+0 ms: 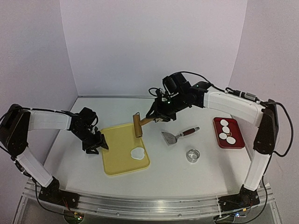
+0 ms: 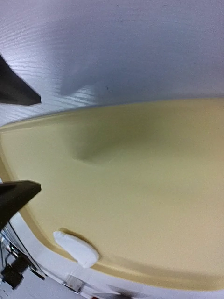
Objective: Roll out the dumpling wrappers from the dough
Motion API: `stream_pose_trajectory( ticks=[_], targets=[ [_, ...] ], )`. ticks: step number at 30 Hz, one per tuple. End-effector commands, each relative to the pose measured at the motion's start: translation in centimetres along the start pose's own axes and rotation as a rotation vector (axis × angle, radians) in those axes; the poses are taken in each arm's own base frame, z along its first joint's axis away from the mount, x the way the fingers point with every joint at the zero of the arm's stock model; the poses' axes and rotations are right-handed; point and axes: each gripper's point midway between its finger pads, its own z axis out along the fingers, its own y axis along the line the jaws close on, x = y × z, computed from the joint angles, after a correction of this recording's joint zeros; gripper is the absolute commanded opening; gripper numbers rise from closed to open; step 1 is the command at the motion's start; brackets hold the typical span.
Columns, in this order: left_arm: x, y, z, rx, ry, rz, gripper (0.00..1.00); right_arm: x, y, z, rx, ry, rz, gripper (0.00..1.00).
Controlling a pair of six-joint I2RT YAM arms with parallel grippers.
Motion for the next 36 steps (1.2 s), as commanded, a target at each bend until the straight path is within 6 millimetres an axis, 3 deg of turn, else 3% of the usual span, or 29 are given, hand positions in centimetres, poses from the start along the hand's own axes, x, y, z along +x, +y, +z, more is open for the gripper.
stream_pose_trajectory(
  ticks=[1, 3, 6, 11, 19, 23, 26, 31, 36],
  targets=[
    [-3.5, -3.2, -5.8, 0.006, -0.169, 0.084, 0.73, -1.8, -1.2, -4.8, -0.010, -0.104, -0.005, 0.00],
    [-5.5, -5.1, -7.5, 0.012, -0.219, 0.220, 0.81, -1.6, -2.7, -6.3, 0.008, -0.126, 0.008, 0.00],
    [-7.6, -8.9, -7.6, 0.058, -0.194, 0.525, 0.84, -0.9, -5.1, -7.8, 0.020, -0.147, 0.054, 0.00],
    [-11.9, -10.6, -3.5, -0.004, -0.112, 0.855, 0.79, 0.1, -7.3, -10.1, 0.048, -0.219, 0.122, 0.00],
    [-17.3, -12.9, 1.4, -0.003, -0.151, 0.939, 0.71, 1.1, -7.8, -13.6, 0.019, -0.334, 0.214, 0.00],
    [-18.1, -12.7, 3.0, -0.031, -0.154, 0.925, 0.70, 1.6, -8.1, -14.6, 0.016, -0.361, 0.236, 0.00],
    [-18.0, -11.3, 4.7, -0.091, -0.141, 0.919, 0.67, 1.9, -8.4, -15.0, 0.018, -0.377, 0.256, 0.00],
    [-17.4, -9.8, 6.1, -0.136, -0.117, 0.892, 0.49, 2.1, -8.6, -15.2, 0.020, -0.381, 0.263, 0.00],
    [-16.6, -7.9, 6.1, -0.218, -0.124, 0.849, 0.22, 2.1, -8.3, -14.5, 0.013, -0.348, 0.245, 0.00]
  ],
)
